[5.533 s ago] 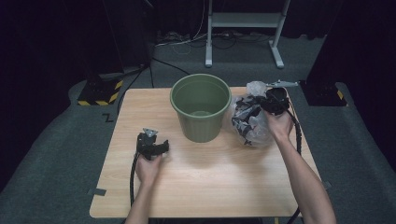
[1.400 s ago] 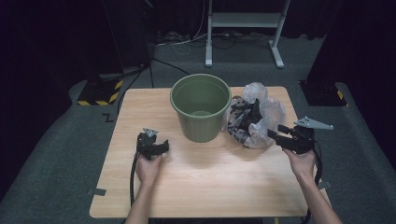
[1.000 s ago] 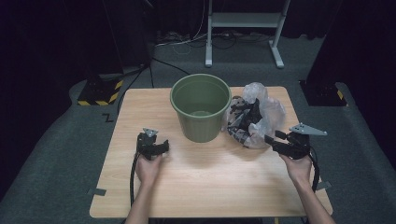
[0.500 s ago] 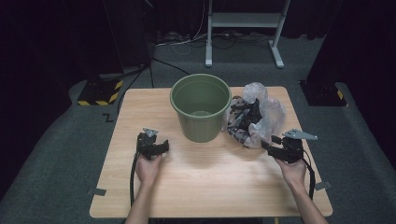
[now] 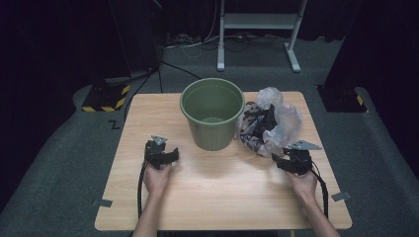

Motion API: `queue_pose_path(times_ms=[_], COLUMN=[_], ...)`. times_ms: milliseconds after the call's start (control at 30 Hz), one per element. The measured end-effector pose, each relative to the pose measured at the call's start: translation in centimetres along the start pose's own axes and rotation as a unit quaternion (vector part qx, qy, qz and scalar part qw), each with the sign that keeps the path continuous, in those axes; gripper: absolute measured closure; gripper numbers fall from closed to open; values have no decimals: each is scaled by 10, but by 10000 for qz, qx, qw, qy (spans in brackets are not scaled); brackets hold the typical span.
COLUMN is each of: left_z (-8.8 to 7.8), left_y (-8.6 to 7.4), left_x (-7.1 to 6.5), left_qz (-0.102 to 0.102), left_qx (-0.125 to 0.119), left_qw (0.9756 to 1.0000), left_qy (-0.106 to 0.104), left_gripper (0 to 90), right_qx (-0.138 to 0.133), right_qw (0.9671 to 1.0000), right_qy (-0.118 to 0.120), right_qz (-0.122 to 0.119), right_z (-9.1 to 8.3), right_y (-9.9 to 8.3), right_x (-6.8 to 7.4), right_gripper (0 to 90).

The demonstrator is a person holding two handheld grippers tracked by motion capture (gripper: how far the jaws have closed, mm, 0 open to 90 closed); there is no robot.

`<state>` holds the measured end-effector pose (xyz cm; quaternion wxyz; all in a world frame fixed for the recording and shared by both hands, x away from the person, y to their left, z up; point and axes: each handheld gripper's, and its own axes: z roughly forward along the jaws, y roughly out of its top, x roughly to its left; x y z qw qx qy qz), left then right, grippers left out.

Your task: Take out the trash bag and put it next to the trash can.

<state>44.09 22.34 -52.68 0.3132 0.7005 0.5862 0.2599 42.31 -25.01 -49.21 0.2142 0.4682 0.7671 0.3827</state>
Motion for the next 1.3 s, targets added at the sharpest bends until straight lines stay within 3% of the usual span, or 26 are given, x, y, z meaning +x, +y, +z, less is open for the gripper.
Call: queue_pose_path(times_ms=[333,600,867,1300], left_z=[0,0,0,0], left_y=[0,0,0,0], left_x=[0,0,0,0], left_qz=[-1,-1,7,7], left_qx=[0,-1,7,7], left_qw=[10000,10000,10000,10000], left_qy=[0,0,-2,-2], left_gripper=[255,255,255,256], right_qx=[228,330,288,310], right_qw=[9996,9988,9993,9993], right_qy=[-154,-300,-172,-173], right_qz=[17,-182,-134,-146], right_z=[17,26,30,30], right_y=[-12,-16,-16,-16], right_x=[-2,3,1,1], right_gripper=[429,426,394,344])
